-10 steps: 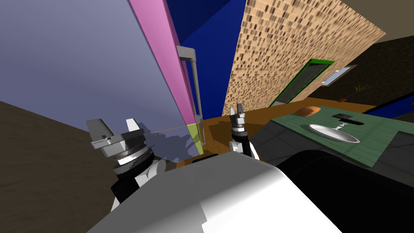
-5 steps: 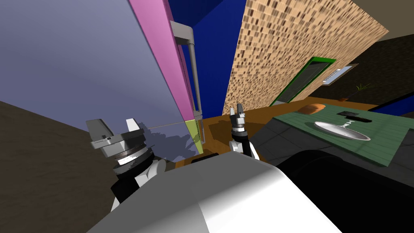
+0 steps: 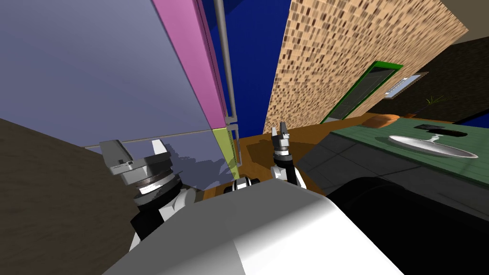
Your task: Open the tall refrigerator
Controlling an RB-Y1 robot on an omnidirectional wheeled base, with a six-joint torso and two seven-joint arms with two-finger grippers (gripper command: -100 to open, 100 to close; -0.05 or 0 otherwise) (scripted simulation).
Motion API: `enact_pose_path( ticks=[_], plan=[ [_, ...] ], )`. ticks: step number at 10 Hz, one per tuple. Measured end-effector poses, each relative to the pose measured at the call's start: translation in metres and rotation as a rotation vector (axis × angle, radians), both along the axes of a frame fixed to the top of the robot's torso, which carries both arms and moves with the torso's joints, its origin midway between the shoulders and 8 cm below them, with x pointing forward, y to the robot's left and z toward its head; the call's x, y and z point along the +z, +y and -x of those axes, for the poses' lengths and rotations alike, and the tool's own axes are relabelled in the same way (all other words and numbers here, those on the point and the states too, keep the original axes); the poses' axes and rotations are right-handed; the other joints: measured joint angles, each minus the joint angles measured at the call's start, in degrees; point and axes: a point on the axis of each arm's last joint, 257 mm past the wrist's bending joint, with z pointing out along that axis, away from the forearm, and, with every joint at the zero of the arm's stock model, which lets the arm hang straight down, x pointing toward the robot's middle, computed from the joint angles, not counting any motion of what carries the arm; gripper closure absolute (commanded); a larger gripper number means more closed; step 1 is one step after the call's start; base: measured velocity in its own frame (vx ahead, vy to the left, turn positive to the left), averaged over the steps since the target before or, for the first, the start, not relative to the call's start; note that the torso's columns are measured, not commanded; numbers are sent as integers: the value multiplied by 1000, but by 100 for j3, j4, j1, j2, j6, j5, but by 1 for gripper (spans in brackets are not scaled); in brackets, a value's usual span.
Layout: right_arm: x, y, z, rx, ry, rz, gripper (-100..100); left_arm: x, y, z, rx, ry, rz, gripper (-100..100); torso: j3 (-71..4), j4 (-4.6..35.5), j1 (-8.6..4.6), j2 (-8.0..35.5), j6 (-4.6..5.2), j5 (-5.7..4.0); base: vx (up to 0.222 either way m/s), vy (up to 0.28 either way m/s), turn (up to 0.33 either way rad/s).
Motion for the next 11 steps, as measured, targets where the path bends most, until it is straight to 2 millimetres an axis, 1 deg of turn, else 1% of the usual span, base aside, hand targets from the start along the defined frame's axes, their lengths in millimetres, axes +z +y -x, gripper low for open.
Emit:
enact_pose_path(
  ticks=[2, 6, 11],
  plan=[
    [0, 0, 0, 0, 0, 0, 0, 2, -6, -6, -24, 17, -34, -100, -139, 72, -6, 66, 0, -2, 12, -41, 46],
    [0, 0, 0, 0, 0, 0, 0, 7, -11, -22, -62, 69, -72, -100, -145, 79, 2, 71, 0, 1, 21, -52, 48],
    [0, 0, 0, 0, 0, 0, 0, 9, -11, -43, -83, 133, -72, -100, -142, 80, 4, 76, 1, 1, 13, -61, 56]
  ],
)
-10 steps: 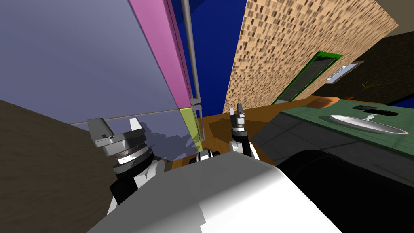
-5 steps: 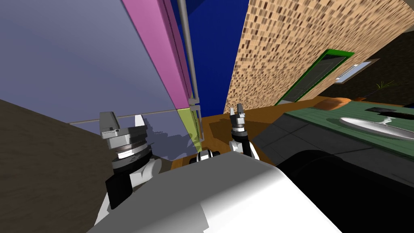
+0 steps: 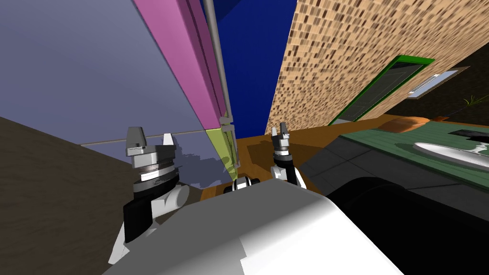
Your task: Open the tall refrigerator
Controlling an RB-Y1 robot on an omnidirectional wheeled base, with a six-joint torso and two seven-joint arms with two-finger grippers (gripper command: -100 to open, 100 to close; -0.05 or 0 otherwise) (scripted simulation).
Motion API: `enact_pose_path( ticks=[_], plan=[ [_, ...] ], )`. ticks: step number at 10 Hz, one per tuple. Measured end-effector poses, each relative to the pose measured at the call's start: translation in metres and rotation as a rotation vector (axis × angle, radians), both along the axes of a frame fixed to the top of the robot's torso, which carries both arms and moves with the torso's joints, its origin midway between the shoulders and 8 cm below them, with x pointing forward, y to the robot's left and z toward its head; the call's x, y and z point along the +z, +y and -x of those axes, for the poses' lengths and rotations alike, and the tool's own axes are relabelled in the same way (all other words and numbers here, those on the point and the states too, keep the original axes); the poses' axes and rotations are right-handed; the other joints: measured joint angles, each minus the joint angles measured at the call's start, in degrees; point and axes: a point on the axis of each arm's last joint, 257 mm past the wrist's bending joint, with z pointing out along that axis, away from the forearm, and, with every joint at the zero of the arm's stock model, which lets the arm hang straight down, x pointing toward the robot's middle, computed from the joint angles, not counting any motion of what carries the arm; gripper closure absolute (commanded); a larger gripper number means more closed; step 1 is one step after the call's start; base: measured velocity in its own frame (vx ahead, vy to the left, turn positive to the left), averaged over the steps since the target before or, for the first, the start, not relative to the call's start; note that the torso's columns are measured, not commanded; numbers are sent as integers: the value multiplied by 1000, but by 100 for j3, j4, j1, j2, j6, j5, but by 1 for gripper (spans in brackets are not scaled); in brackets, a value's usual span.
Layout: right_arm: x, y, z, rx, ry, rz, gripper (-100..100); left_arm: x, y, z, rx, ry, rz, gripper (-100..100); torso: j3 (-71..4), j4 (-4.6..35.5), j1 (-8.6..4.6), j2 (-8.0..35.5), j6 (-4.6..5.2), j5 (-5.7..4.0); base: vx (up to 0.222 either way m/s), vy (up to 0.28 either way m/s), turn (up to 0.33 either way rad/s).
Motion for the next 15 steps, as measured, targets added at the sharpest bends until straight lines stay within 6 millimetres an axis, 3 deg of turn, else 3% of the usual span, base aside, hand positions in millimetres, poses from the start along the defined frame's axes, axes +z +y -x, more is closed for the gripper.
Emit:
enact_pose_path(
  ticks=[15],
  plan=[
    [0, 0, 0, 0, 0, 0, 0, -8, 7, -55, -29, 203, 50, -100, -35, -28, -43, -54, 38, -13, 9, -51, 56]
  ],
)
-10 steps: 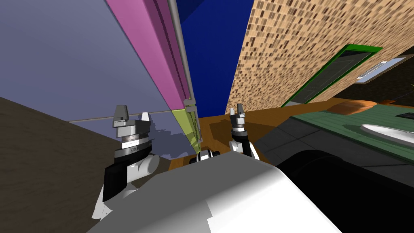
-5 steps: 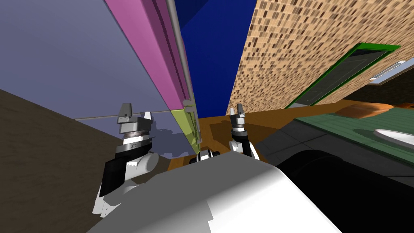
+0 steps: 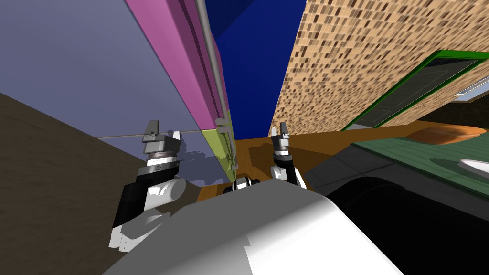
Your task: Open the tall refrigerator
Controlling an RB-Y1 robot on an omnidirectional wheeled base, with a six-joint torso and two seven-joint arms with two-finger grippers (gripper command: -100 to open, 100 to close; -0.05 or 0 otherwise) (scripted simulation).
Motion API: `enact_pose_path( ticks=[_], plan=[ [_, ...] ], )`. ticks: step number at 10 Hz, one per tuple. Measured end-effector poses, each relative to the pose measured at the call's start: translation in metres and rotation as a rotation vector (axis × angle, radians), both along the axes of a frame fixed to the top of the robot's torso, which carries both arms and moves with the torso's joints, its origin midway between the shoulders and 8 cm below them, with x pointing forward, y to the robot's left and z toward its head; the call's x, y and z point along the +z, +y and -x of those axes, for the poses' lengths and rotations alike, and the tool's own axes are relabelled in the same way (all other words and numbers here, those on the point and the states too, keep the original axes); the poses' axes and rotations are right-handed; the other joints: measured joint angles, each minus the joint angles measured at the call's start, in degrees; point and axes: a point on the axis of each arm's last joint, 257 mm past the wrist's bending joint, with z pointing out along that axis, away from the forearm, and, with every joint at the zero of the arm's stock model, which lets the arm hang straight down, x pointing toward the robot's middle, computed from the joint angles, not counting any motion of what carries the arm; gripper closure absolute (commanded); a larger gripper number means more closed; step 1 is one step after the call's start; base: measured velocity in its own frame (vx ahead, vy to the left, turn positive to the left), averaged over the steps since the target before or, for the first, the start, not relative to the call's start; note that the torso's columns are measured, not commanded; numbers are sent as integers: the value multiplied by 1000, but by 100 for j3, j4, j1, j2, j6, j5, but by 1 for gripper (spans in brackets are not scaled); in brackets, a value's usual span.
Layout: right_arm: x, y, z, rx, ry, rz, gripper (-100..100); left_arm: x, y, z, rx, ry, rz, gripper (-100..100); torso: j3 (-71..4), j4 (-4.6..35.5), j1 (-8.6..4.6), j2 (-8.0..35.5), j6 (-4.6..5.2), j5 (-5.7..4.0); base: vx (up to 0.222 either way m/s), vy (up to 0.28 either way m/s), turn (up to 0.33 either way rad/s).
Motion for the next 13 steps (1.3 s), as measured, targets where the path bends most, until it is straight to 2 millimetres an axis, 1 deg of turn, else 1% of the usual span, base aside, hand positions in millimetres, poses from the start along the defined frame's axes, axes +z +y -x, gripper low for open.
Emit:
enact_pose_path(
  ticks=[13],
  plan=[
    [0, 0, 0, 0, 0, 0, 0, -16, 4, -42, -29, 181, 59, -100, -44, -42, -49, -70, 54, -8, 5, -54, 58]
  ],
)
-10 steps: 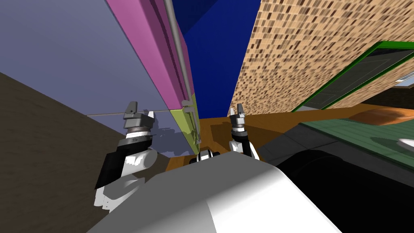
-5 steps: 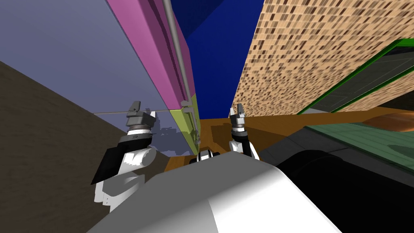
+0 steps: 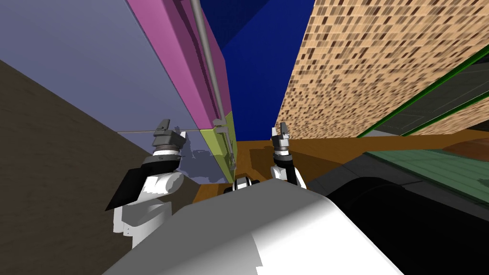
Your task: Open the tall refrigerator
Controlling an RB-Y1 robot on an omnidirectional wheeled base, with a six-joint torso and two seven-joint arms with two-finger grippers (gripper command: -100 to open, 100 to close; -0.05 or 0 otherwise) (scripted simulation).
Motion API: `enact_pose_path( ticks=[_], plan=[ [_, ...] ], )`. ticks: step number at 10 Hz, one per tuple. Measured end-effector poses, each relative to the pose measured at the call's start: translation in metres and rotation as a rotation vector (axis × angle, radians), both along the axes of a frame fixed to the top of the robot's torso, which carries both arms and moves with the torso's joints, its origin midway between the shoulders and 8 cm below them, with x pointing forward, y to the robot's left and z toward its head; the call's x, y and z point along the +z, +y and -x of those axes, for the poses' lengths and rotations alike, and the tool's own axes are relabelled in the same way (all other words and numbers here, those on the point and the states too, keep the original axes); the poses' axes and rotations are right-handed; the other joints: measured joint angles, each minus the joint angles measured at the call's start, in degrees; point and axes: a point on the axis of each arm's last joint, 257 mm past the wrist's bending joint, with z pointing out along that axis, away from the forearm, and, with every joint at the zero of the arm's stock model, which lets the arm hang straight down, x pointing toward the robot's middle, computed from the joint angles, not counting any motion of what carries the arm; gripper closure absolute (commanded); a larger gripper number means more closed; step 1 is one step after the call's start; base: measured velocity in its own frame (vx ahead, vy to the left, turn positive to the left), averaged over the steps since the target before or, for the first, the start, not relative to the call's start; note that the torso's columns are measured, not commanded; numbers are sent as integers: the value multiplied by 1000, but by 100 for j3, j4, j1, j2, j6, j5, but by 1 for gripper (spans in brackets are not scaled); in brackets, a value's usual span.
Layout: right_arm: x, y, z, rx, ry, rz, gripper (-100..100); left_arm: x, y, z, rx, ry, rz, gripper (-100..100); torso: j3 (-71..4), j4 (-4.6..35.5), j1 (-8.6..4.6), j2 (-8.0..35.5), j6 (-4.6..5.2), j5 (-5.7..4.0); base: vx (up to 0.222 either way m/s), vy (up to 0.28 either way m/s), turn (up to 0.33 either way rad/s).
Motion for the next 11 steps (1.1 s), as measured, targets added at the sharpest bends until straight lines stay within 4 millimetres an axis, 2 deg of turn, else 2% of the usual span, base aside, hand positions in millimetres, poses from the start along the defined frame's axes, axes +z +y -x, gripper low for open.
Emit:
enact_pose_path(
  ticks=[11],
  plan=[
    [0, 0, 0, 0, 0, 0, 0, -21, -7, -25, -41, 158, 52, -100, -16, -15, -33, -26, 26, -6, 1, -48, 49]
  ],
)
